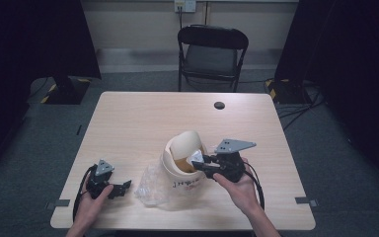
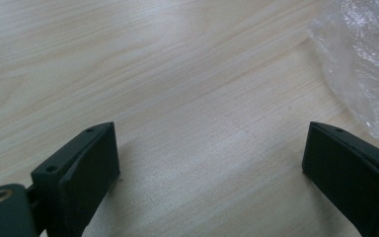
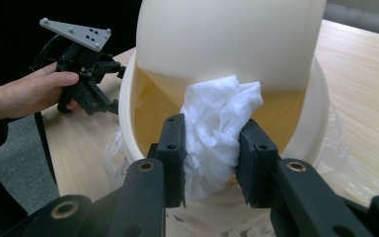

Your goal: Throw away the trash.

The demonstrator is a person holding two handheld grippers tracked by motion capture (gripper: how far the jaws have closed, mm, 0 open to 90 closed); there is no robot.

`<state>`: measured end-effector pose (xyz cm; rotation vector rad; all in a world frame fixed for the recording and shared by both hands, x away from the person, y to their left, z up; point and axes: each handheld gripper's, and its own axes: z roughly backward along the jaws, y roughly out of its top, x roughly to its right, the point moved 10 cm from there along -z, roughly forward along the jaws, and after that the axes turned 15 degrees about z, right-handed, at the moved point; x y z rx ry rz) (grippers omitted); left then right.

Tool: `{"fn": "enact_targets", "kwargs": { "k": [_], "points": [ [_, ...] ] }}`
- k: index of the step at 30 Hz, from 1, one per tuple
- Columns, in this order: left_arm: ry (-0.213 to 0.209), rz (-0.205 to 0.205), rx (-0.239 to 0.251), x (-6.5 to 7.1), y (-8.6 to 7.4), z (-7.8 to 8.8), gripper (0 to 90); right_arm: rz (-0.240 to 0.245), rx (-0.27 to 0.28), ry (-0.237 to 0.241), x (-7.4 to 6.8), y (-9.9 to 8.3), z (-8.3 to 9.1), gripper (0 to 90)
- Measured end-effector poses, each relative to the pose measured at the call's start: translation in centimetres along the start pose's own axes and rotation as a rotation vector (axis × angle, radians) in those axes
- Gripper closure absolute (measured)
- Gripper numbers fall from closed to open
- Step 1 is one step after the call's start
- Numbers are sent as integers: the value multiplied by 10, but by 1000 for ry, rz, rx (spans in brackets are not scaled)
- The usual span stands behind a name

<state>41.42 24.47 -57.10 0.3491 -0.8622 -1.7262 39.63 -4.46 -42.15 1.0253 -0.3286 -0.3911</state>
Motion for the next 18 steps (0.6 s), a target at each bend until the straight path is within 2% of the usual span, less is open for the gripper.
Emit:
{"fn": "enact_targets", "kwargs": {
  "k": [12,18],
  "points": [
    [0,-1,0,0,0,0,66,9,-19,20,-2,-2,-10,572],
    [0,0,0,0,0,0,66,14,-23,20,-3,-1,-16,566]
  ]
}}
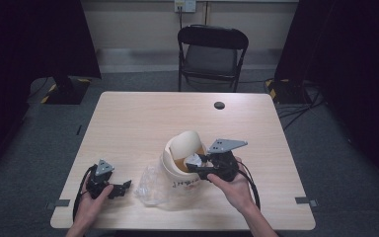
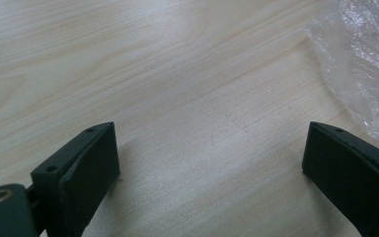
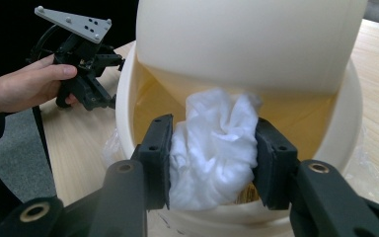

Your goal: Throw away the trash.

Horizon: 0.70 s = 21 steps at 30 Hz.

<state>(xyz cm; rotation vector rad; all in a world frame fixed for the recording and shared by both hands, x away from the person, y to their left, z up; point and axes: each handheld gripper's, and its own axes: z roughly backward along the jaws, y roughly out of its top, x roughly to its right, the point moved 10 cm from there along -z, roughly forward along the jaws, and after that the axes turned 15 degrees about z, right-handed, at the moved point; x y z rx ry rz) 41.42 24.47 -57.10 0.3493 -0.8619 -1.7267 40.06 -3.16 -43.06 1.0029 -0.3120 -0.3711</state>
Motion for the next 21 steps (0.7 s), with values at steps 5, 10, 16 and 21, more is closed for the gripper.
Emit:
{"fn": "enact_targets", "kwargs": {
  "k": [5,10,16,21],
  "points": [
    [0,0,0,0,0,0,66,-6,2,6,1,1,-3,504],
    [0,0,0,0,0,0,66,-5,8,10,0,2,-4,452],
    [0,0,0,0,0,0,66,-10,18,10,1,4,-1,433],
    [0,1,0,0,0,0,66,-13,24,14,-1,5,3,392]
  ]
}}
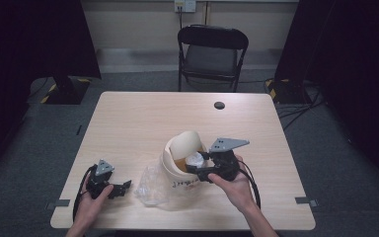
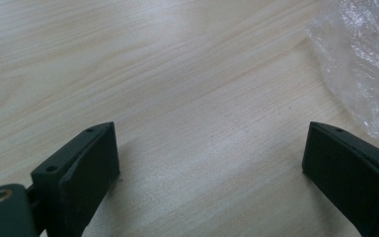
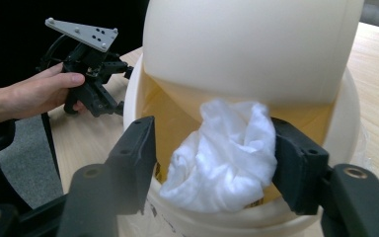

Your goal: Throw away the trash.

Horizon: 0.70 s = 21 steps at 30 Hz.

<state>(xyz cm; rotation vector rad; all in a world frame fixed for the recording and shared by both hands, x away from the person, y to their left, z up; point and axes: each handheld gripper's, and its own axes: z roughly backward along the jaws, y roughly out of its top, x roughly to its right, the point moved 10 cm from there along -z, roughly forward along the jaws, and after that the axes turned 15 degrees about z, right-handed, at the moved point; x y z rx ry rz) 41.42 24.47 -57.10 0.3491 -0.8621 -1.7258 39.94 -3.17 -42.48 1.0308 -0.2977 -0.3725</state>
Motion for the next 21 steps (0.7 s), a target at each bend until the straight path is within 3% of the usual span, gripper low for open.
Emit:
{"fn": "enact_targets", "kwargs": {
  "k": [10,18,21],
  "points": [
    [-2,0,0,0,0,0,66,-6,28,-12,2,4,9,373],
    [0,0,0,0,0,0,66,-14,40,-22,6,3,16,495],
    [0,-1,0,0,0,0,66,-16,52,-30,9,4,21,502]
  ]
}}
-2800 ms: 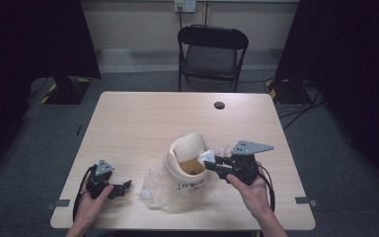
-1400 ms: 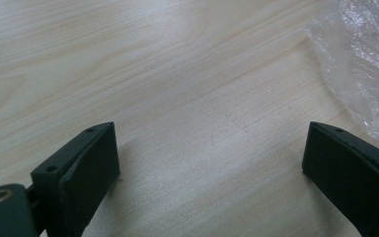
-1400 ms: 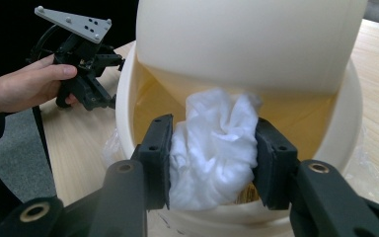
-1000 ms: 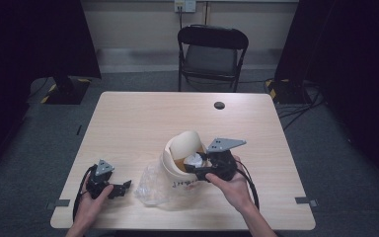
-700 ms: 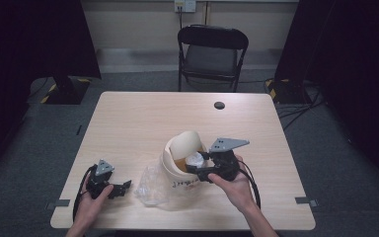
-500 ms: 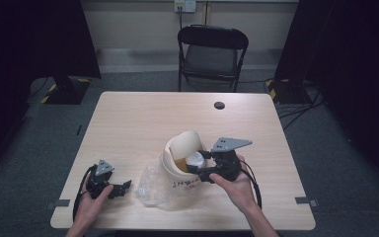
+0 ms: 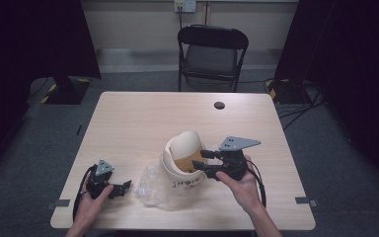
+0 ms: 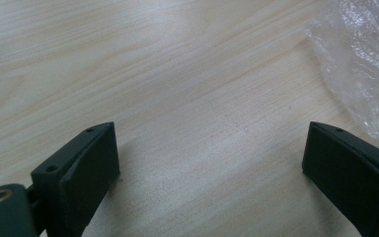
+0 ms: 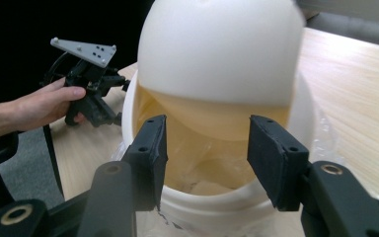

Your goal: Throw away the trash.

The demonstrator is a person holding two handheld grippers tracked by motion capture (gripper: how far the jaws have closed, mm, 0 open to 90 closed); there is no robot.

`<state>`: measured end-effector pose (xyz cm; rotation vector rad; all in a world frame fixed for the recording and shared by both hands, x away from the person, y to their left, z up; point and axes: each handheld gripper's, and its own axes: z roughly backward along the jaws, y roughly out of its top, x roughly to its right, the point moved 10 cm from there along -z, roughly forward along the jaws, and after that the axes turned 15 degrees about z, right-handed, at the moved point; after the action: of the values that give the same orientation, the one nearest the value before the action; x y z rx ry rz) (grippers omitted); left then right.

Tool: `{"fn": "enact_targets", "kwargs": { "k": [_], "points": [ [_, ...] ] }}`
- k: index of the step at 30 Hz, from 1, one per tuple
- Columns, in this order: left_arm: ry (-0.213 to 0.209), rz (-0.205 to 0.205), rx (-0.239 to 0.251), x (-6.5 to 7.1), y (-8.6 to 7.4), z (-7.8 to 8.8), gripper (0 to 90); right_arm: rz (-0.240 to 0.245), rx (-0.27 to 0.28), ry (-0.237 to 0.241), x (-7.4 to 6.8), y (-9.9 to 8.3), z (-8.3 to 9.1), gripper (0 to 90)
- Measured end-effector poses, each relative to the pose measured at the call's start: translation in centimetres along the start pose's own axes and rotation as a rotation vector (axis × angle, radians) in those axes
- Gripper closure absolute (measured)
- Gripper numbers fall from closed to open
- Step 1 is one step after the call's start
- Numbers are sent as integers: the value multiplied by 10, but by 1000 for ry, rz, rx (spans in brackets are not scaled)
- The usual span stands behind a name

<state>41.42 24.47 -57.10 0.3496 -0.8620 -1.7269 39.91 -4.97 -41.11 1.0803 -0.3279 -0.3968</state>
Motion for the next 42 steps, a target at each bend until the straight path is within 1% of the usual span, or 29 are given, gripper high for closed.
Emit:
{"fn": "enact_targets", "kwargs": {
  "k": [1,2,4,10,17,18,26,32,42],
  "points": [
    [-2,2,0,0,0,0,66,-2,2,-6,2,0,2,486],
    [0,0,0,0,0,0,66,-8,0,-15,4,-1,4,442],
    [0,0,0,0,0,0,66,-21,6,-35,9,-3,7,383],
    [1,0,0,0,0,0,66,-47,6,-88,22,-10,17,312],
    [-1,3,0,0,0,0,66,-71,5,-152,37,-18,30,254],
    [0,0,0,0,0,0,66,-78,1,-167,40,-21,33,241],
    [0,1,0,0,0,0,66,-107,-18,-236,57,-37,46,209],
    [0,1,0,0,0,0,66,-131,-44,-266,67,-50,57,211],
    [1,1,0,0,0,0,66,-172,-80,-356,90,-79,77,192]
  ]
}}
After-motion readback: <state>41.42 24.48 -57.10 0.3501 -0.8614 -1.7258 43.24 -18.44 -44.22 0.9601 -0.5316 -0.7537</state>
